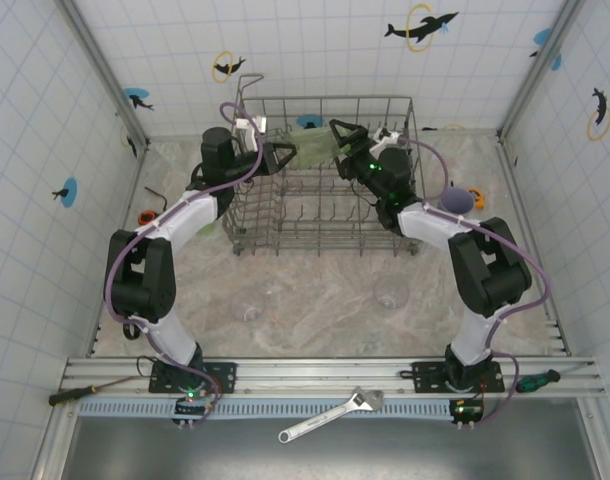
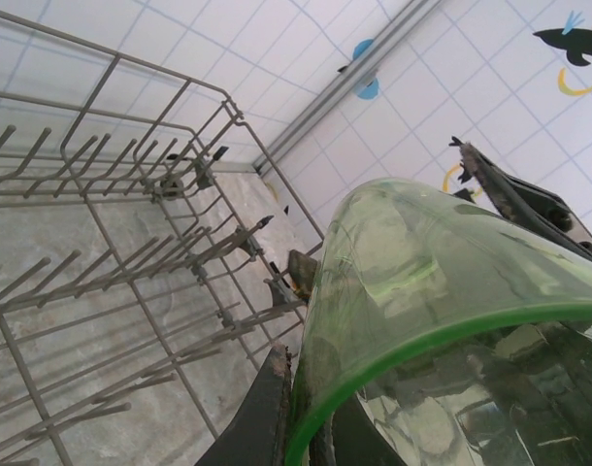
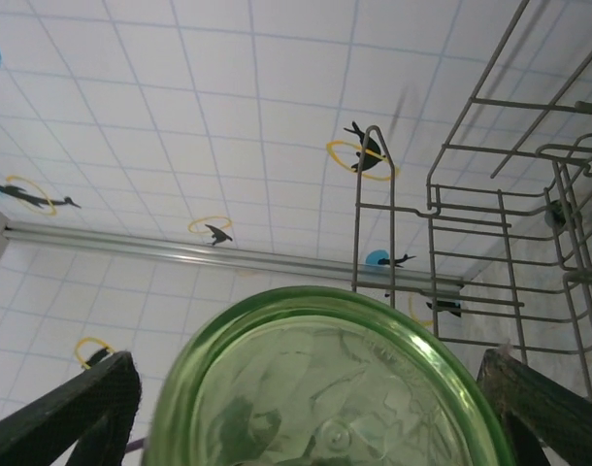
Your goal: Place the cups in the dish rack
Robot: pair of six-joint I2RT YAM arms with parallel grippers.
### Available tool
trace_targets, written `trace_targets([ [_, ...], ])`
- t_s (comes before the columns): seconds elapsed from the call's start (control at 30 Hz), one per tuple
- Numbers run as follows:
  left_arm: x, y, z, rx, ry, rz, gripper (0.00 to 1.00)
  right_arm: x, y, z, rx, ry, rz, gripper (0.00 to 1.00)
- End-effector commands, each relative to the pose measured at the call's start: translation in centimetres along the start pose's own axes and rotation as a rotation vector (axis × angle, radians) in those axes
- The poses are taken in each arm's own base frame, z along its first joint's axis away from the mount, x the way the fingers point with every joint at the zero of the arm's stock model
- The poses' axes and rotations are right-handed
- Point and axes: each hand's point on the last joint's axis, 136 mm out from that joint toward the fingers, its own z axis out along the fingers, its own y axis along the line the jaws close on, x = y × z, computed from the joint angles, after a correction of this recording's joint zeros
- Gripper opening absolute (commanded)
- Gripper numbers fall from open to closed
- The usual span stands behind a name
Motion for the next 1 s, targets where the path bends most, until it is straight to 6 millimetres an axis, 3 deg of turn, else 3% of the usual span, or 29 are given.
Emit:
trace_targets([
  [0.0, -0.1, -0.8, 0.1, 0.043, 0.002, 0.021, 0.0, 0.1, 3.0, 1.0, -0.09, -0.004, 0.011, 0.88],
  [0.27, 0.0, -0.8, 0.0, 0.041, 0.01, 0.021, 0.0, 0.5, 2.7, 0.9, -0.111, 0.014, 0.01, 0.63],
  [0.5, -0.1, -0.9, -0.1, 0.029, 0.015, 0.011, 0.01, 0.6, 2.9, 0.7, -0.121, 0.018, -0.003, 0.53],
  [0.83, -0.1, -1.5, -0.5, 0.018, 0.03, 0.015, 0.27, 0.1, 3.3, 0.0, -0.126, -0.001, -0.036, 0.46],
  [0.97, -0.1, -1.8, -1.0, 0.002, 0.03, 0.019, 0.55, -0.2, 3.8, -0.3, -0.114, -0.017, -0.07, 0.44],
])
